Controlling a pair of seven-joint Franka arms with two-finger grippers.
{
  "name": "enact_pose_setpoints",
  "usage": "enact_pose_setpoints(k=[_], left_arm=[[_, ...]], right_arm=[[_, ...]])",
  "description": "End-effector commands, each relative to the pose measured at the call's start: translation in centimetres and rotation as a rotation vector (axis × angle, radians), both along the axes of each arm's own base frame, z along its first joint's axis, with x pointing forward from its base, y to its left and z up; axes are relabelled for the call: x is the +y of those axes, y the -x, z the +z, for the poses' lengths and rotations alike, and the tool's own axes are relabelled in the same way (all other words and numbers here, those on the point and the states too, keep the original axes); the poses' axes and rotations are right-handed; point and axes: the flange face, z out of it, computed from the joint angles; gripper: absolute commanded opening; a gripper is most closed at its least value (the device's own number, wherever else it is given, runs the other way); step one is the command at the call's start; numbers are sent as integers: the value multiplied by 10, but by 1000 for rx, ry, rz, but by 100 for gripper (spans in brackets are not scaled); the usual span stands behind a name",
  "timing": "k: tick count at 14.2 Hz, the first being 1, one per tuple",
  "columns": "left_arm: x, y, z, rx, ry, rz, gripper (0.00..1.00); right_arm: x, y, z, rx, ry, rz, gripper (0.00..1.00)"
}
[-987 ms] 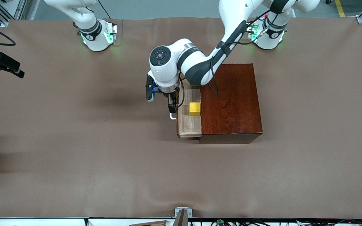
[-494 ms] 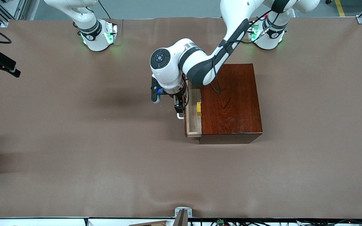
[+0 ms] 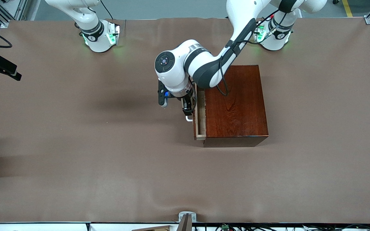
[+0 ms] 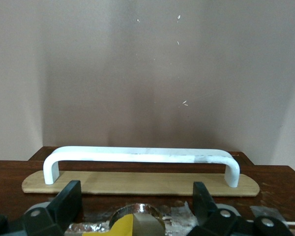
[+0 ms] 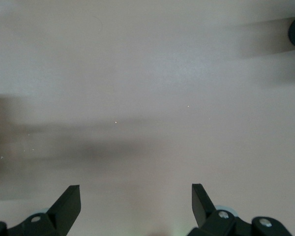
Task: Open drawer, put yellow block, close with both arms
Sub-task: 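Push the drawer front into the box with the left gripper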
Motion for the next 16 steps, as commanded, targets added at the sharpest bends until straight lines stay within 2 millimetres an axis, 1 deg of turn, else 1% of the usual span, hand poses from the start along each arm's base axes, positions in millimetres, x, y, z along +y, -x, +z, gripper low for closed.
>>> enact_pose_setpoints(k=[1, 4, 7, 11, 16], left_arm=[[20, -2, -5, 4, -83, -2, 100], [27, -3, -7, -5, -147, -14, 100], [30, -1, -3, -6, -177, -16, 100], [36, 1, -5, 15, -217, -10, 100], [37, 5, -9, 19, -255, -18, 100]], right_arm=[[3, -1, -2, 7, -9, -5, 100], [3, -3, -6, 12, -9, -5, 100], [4, -4, -6, 13, -9, -2, 100], [4, -3, -6, 15, -9, -4, 100], [2, -4, -6, 12, -7, -6, 100]])
